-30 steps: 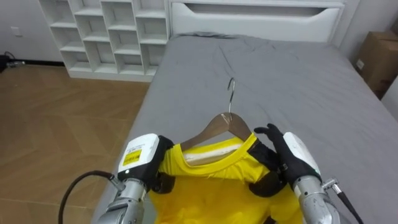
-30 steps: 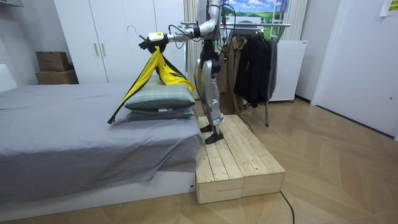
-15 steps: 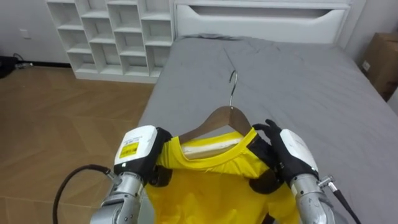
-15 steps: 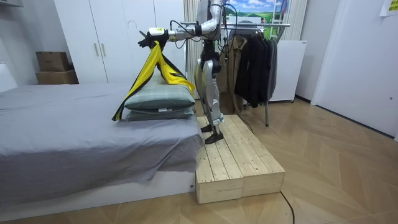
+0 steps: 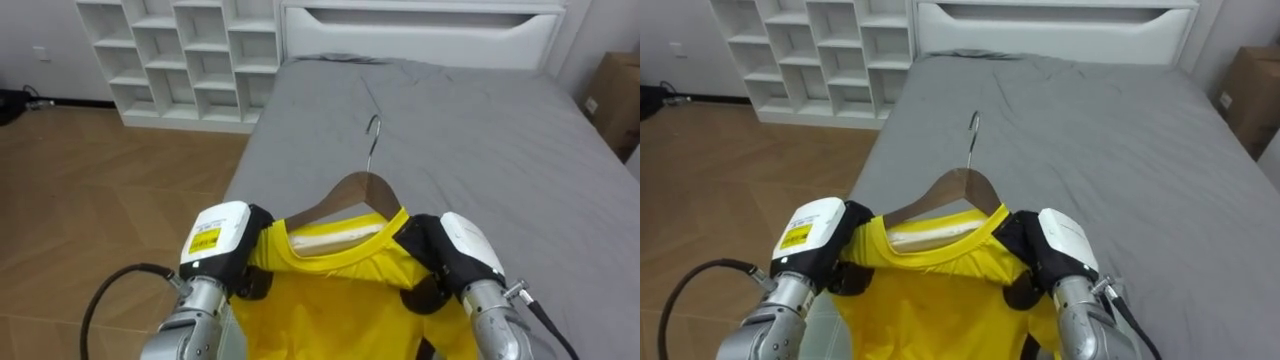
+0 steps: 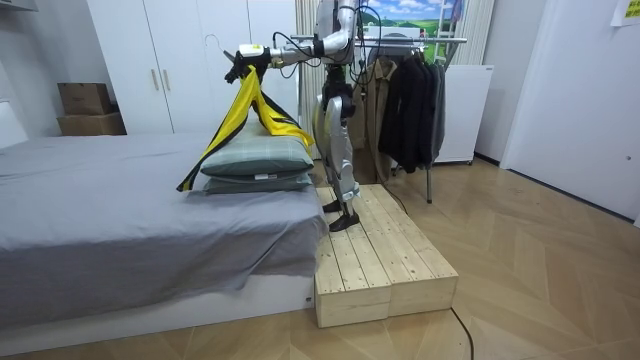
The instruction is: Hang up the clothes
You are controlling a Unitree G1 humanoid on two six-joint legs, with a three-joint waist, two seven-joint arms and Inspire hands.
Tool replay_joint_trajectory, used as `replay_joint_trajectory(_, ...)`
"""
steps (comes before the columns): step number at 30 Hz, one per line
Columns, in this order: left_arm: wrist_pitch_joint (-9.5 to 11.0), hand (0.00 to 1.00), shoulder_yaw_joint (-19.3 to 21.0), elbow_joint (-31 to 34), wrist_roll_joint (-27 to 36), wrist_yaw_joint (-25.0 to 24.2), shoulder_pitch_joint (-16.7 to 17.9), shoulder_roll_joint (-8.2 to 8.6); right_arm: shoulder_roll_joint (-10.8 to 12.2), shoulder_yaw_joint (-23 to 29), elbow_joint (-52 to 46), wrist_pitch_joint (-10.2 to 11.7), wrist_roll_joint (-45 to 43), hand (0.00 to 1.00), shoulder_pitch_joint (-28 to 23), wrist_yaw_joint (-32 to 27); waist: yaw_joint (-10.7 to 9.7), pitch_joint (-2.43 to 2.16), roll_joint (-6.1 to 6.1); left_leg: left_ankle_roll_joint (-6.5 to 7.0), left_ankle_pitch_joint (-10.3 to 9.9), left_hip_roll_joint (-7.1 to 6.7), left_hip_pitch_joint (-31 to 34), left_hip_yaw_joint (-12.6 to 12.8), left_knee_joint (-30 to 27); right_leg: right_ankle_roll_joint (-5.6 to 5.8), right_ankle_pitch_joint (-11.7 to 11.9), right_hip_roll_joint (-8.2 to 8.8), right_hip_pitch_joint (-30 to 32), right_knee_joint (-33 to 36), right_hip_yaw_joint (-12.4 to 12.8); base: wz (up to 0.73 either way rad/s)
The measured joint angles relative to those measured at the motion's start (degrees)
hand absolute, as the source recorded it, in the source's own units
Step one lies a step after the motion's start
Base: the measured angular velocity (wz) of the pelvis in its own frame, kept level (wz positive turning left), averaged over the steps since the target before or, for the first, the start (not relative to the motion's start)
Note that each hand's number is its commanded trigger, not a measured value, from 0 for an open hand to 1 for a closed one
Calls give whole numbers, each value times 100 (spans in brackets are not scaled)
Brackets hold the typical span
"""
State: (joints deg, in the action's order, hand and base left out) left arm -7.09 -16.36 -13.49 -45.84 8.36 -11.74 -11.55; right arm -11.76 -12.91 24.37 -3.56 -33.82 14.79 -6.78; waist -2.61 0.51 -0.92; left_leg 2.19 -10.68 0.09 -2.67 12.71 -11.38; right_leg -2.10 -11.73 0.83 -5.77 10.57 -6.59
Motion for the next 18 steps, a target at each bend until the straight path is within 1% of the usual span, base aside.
replay_joint_trajectory(5,10,100,2,28,15,0,0,-11,-50,11,28,-153,-7,100,0,-1,20,-2,-11,0,0,-2,-2,1,1,0,0,0,2,1,-1,0)
replay_joint_trajectory(11,47,100,-188,74,14,0,0,-72,-113,12,291,-153,80,100,0,-77,79,-10,-49,0,0,-2,-5,1,1,0,0,1,0,3,-5,0)
replay_joint_trajectory(18,56,100,-186,74,14,0,0,-74,-159,7,317,-78,99,100,0,-85,128,-24,-138,0,0,-2,-13,-10,-1,0,0,2,-14,3,-5,0)
